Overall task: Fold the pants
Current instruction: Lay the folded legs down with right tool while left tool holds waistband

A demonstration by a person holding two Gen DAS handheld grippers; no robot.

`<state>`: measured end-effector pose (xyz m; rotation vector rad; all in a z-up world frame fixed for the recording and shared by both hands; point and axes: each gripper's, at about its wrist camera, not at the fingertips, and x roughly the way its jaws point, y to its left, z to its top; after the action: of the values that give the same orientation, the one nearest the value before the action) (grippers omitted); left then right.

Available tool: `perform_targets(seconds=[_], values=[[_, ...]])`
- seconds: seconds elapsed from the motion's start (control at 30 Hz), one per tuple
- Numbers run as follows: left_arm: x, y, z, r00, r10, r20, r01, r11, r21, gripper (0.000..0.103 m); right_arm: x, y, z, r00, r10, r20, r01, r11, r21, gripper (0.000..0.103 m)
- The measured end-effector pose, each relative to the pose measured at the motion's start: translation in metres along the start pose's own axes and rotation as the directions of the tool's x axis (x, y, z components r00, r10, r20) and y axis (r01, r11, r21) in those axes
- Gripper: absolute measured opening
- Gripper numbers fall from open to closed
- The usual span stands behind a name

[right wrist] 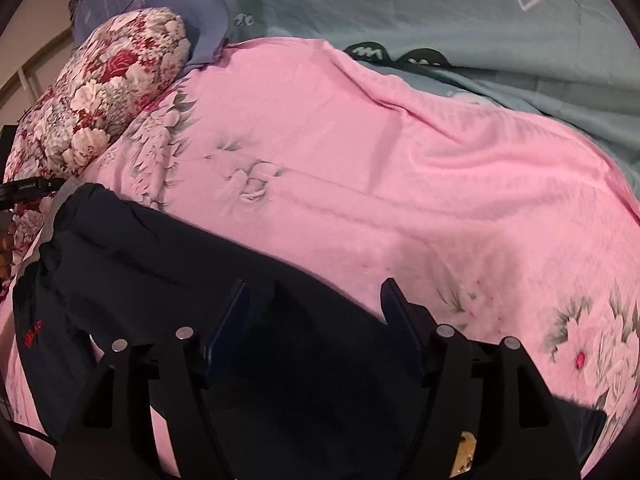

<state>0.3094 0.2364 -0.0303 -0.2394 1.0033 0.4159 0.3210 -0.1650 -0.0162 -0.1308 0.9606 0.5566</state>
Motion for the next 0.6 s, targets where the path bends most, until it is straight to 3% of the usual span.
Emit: perform_targets(seconds=[0.07, 0.23, 0.37, 0.5, 0.6], values=[[-0.011, 0.007, -0.013, 1.000, -0.012, -0.005, 0.012, 1.000, 0.012, 0.087, 0.012, 0.012, 0.008, 0.999, 0.021, -0.025, -0.022, 0.999, -0.035, 0.068], [-0.043, 0.020, -0.039, 0.999, -0.034, -0.014, 0.035, 0.998, 0.051, 0.091, 0.031, 0.033, 0.012, 0.997, 0.015, -0.080, -0.026, 0.989, -0.147, 0.068], [-0.053, 0.016, -0.036, 1.000, -0.018, -0.012, 0.018, 0.997, 0.069, 0.091, 0.028, 0.031, 0.011, 0.997, 0.031, -0.071, -0.041, 0.989, -0.142, 0.068], [-0.074, 0.027, -0.037, 0.998, -0.059, 0.006, 0.059, 0.998, 0.036, 0.091, 0.022, 0.026, 0.009, 0.997, 0.051, -0.060, -0.058, 0.990, -0.130, 0.068], [-0.080, 0.023, -0.038, 0.996, -0.094, 0.008, 0.093, 0.994, 0.060, 0.098, 0.022, 0.028, 0.007, 0.997, 0.049, -0.060, -0.058, 0.988, -0.145, 0.068]])
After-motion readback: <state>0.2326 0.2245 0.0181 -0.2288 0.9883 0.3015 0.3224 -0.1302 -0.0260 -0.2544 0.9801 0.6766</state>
